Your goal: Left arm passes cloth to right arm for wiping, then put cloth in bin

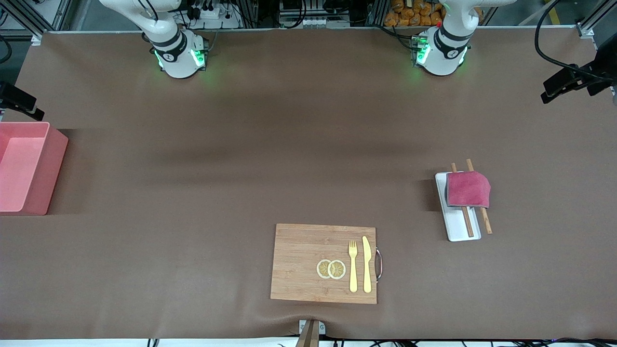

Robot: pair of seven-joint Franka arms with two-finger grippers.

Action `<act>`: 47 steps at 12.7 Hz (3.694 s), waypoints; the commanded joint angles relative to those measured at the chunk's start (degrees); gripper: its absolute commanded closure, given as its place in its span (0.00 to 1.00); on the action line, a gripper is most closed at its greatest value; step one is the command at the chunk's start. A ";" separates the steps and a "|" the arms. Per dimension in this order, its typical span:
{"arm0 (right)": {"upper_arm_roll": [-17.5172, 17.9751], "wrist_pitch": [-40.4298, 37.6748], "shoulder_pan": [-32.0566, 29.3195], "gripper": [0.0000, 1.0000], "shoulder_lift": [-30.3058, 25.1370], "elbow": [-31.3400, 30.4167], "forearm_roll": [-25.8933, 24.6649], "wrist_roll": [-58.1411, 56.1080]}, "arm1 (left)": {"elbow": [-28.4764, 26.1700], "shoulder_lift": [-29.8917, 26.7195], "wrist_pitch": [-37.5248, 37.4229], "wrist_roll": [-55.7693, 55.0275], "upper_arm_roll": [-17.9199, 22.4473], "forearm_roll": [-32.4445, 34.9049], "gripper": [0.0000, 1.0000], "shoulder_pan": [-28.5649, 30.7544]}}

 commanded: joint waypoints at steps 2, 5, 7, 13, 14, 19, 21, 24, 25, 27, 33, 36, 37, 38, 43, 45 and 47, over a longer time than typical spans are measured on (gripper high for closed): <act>-0.15 -0.63 0.27 0.00 0.08 0.56 -0.41 -0.18 | 2.23 1.38 -1.05 -0.46 0.20 -0.44 0.00 0.17; -0.07 -0.63 0.36 0.00 0.08 0.56 -0.41 -0.18 | 2.40 2.08 -0.96 -0.37 -0.06 0.18 0.00 0.09; -0.07 -0.63 0.36 0.00 0.08 0.56 -0.33 -0.27 | 1.88 2.09 -0.96 0.68 -0.06 -0.08 0.00 0.70; -0.07 -0.45 0.10 0.00 0.34 0.56 -0.06 -0.09 | -2.25 2.09 2.82 0.68 -0.41 0.00 0.00 0.26; -0.07 -0.45 0.01 0.00 0.43 0.56 0.29 -0.09 | -3.65 2.09 4.21 0.68 -0.41 -0.08 0.00 0.43; 0.20 0.07 1.85 0.00 3.93 0.56 0.46 0.26 | -15.77 1.47 15.80 0.68 -0.33 0.09 0.00 0.70; 0.20 0.25 4.22 0.00 8.41 2.13 0.29 0.44 | -21.91 1.56 23.69 0.68 -0.33 0.09 0.00 1.05; 0.20 3.92 7.91 0.00 15.00 4.16 0.11 0.44 | -25.63 6.10 32.33 0.68 -0.33 0.70 0.00 0.96; 0.20 6.20 8.96 0.00 16.50 4.16 0.20 0.52 | -25.63 8.56 34.53 0.68 -0.33 2.01 0.00 0.70; 0.20 10.68 11.07 0.00 19.40 4.16 0.46 0.52 | -25.72 12.26 38.05 0.06 -0.41 5.09 0.00 0.52; 0.37 14.49 13.54 0.00 20.47 4.16 12.28 0.61 | -26.60 18.86 45.08 -2.65 -0.50 5.19 0.00 0.00; 0.37 14.22 13.11 0.00 20.38 3.90 21.71 1.13 | -28.27 19.49 46.76 -6.78 -0.59 5.19 0.08 -1.75; 0.37 13.09 12.67 0.00 20.47 3.64 25.39 1.84 | -28.45 19.66 46.76 -7.75 -0.59 5.19 0.10 -2.20; 0.37 10.56 11.80 0.00 20.56 3.55 29.25 2.02 | -28.45 20.27 46.76 -7.85 -0.59 5.19 0.10 -2.20; 0.46 9.74 12.75 0.00 20.82 4.07 35.18 4.28 | -28.54 20.72 47.29 -7.76 -0.59 5.19 0.59 -1.76; 0.46 9.83 13.37 0.00 20.82 4.16 35.27 7.81 | -28.45 20.63 47.20 -7.59 -0.59 5.19 0.83 -1.50; 0.55 9.74 13.72 0.00 20.73 4.16 35.18 7.99 | -28.36 20.28 47.12 -6.97 -0.50 5.19 0.86 -1.24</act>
